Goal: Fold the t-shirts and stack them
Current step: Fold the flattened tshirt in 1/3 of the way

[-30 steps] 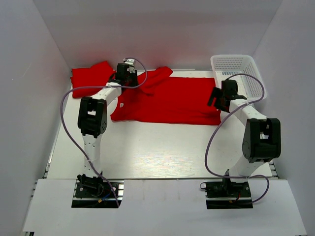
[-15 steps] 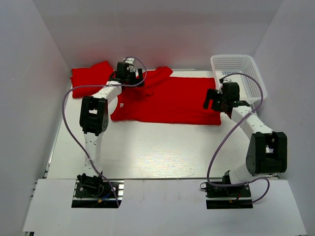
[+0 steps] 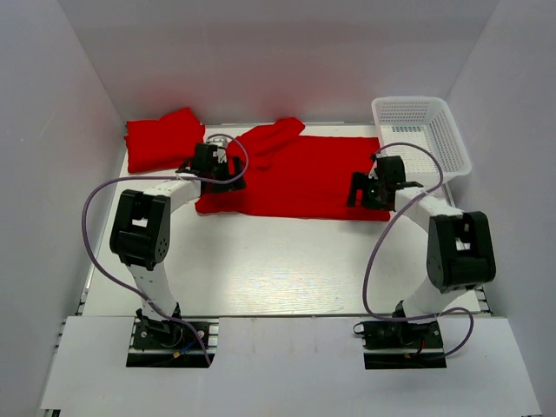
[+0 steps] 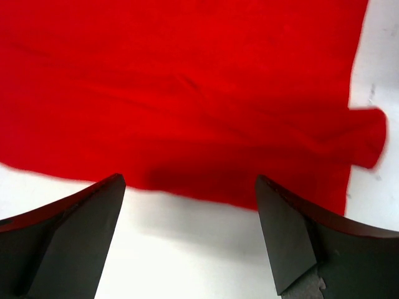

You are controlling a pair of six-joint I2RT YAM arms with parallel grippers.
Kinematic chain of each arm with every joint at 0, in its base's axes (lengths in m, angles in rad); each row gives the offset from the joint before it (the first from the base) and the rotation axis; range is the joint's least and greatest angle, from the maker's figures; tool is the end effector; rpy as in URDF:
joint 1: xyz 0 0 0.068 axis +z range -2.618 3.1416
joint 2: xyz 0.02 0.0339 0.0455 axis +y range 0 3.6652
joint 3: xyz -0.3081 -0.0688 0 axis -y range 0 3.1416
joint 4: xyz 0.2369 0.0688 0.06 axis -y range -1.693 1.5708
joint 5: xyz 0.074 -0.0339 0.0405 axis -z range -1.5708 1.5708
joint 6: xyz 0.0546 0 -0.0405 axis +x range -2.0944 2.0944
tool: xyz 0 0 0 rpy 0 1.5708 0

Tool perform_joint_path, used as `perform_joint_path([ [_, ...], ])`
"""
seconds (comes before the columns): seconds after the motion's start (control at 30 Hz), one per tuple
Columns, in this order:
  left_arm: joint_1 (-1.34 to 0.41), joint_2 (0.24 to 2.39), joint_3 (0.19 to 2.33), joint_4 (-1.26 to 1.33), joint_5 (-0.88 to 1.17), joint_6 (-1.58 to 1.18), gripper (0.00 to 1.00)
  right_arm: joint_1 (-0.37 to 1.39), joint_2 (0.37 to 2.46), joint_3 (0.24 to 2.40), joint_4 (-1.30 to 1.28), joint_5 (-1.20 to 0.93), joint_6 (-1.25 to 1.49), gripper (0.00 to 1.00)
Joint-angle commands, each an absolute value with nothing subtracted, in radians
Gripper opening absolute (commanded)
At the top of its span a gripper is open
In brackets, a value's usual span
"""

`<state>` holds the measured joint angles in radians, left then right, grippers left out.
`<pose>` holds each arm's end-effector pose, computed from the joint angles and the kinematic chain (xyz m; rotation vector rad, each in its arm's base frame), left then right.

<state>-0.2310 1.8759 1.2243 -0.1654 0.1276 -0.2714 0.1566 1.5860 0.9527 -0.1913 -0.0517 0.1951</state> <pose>0.4121 -0.1041 0.2180 0.0123 2.4148 -0.3869 0.3338 0.0556 0.2354 0.0220 2.4060 0.2260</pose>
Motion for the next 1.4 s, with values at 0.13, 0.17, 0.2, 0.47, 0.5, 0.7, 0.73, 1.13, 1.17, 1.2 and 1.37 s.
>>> perform_joint_path([
  [0.13,-0.227,1.868,1.2,-0.158,0.123,-0.307,1.0,0.149,1.798,1.141,-0.138,0.032,0.236,0.9],
  [0.17,-0.227,1.868,1.2,-0.158,0.114,-0.307,1.0,0.149,1.807,1.147,-0.123,0.035,0.244,0.9],
  [0.2,-0.227,1.868,1.2,-0.158,0.114,-0.307,1.0,0.149,1.819,1.163,-0.118,0.038,0.248,0.9],
  [0.47,-0.227,1.868,1.169,-0.178,0.063,-0.307,1.0,0.146,1.871,1.212,-0.152,0.097,0.314,0.9],
  [0.5,-0.227,1.878,1.157,-0.178,0.063,-0.316,1.0,0.146,1.879,1.216,-0.172,0.098,0.313,0.9],
  [0.7,-0.227,1.841,1.063,-0.207,0.063,-0.353,1.0,0.149,1.795,1.073,-0.167,0.084,0.363,0.9],
  [0.73,-0.227,1.827,1.042,-0.207,0.063,-0.362,1.0,0.146,1.784,1.034,-0.164,0.084,0.374,0.9],
  [1.13,-0.249,1.43,0.681,-0.576,0.033,-0.558,1.0,0.155,1.456,0.713,-0.256,0.009,0.451,0.9],
  [1.17,-0.249,1.392,0.645,-0.604,0.046,-0.569,1.0,0.155,1.428,0.697,-0.268,0.009,0.46,0.9],
  [1.2,-0.249,1.353,0.628,-0.656,0.055,-0.581,1.0,0.156,1.408,0.645,-0.278,-0.038,0.46,0.9],
  [1.37,-0.258,1.085,0.618,-0.693,0.169,-0.572,1.0,0.163,1.232,0.581,-0.269,-0.158,0.388,0.9],
])
